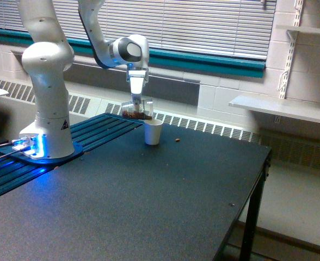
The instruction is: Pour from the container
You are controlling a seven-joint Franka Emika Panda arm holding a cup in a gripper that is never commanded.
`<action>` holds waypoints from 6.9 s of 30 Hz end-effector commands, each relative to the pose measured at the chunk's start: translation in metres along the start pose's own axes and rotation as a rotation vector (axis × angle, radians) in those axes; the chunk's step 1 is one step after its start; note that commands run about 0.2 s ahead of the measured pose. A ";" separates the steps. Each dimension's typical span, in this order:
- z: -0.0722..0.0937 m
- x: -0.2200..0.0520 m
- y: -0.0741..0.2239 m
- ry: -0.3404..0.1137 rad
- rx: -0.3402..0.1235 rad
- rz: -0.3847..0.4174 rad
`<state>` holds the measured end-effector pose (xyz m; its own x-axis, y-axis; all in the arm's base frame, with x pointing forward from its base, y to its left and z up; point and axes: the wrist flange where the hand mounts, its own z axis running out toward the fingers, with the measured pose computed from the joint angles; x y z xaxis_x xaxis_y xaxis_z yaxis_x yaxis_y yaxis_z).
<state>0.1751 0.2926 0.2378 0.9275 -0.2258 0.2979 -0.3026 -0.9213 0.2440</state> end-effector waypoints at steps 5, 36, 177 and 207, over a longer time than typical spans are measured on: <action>-0.005 0.008 -0.017 -0.010 -0.005 -0.050; -0.003 0.006 -0.013 -0.060 -0.071 -0.072; -0.012 0.037 -0.069 -0.201 -0.122 -0.265; -0.011 0.043 -0.051 -0.246 -0.142 -0.268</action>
<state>0.2223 0.3360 0.2429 0.9968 -0.0789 -0.0146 -0.0658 -0.9081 0.4136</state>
